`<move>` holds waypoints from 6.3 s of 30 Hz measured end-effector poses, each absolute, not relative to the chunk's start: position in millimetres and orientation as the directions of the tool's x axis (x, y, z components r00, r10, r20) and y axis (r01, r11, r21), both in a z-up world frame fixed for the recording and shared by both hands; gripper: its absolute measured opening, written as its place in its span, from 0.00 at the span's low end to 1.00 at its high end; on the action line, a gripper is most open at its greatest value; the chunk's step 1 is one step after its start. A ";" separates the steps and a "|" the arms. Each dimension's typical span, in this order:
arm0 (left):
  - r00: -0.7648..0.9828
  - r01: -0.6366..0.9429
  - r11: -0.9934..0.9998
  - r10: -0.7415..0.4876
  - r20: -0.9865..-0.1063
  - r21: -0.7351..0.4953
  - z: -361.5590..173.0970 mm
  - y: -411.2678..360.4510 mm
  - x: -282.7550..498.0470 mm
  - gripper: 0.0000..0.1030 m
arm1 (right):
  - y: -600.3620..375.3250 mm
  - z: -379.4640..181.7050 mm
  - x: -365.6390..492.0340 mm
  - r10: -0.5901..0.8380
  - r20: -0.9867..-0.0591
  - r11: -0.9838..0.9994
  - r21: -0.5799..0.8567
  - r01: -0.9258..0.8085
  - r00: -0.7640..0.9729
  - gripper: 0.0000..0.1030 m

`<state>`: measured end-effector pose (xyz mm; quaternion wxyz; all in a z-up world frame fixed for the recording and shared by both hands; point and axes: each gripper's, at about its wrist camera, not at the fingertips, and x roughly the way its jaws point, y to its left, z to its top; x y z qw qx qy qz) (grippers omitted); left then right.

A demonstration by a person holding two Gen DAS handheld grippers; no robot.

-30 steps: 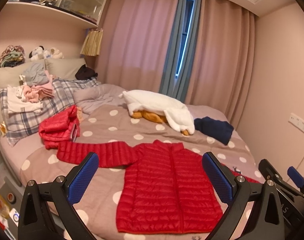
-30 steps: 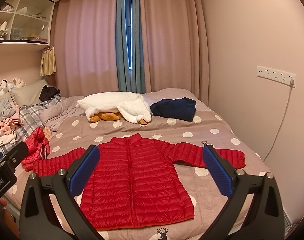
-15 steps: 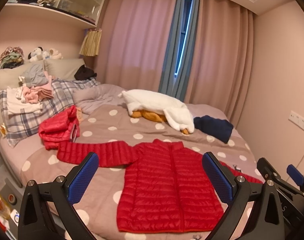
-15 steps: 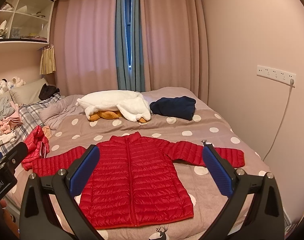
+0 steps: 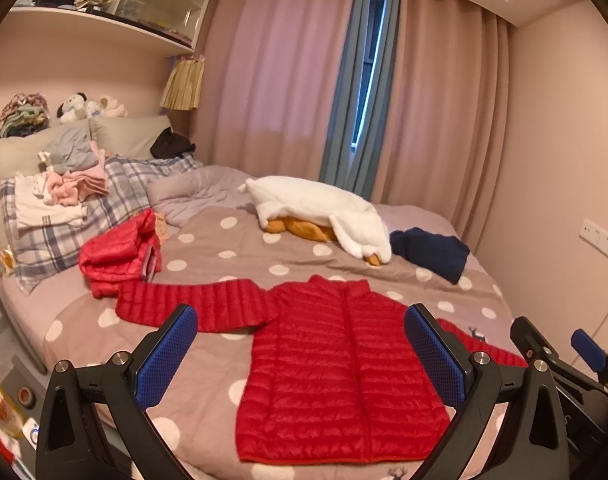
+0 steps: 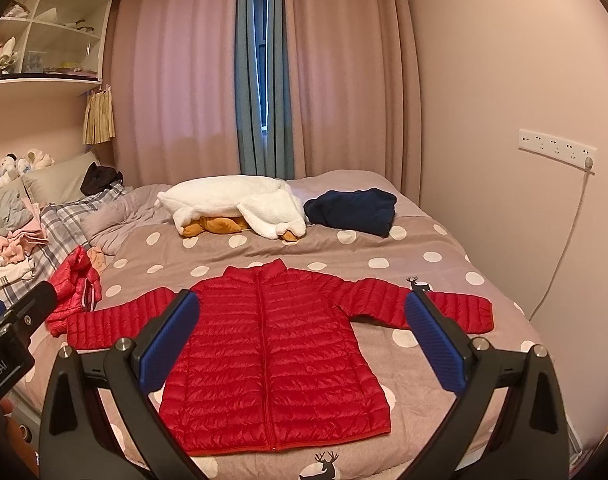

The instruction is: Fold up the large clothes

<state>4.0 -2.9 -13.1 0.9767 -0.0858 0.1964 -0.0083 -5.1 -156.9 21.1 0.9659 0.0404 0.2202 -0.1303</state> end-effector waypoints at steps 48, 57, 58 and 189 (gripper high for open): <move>0.878 -0.083 0.985 0.000 -0.479 -0.151 -42.1 -4.6 56.3 0.99 | -163.3 -2.0 31.6 -0.228 -0.502 0.960 0.027 0.279 0.834 1.00; 0.817 -0.335 0.908 0.148 -0.558 -0.251 -135.5 84.1 174.1 0.99 | -222.1 -57.1 70.2 -0.363 -0.621 0.894 -0.021 0.449 0.695 0.99; 0.792 -0.379 0.885 0.159 -0.590 -0.271 -151.6 103.2 188.8 0.98 | -230.8 -62.5 72.0 -0.386 -0.629 0.881 -0.035 0.472 0.674 0.99; 0.644 -0.701 0.610 0.320 -0.695 -0.369 -327.0 284.5 314.7 0.13 | -260.7 -265.7 368.8 -0.369 -0.795 0.818 -0.031 0.575 0.481 0.21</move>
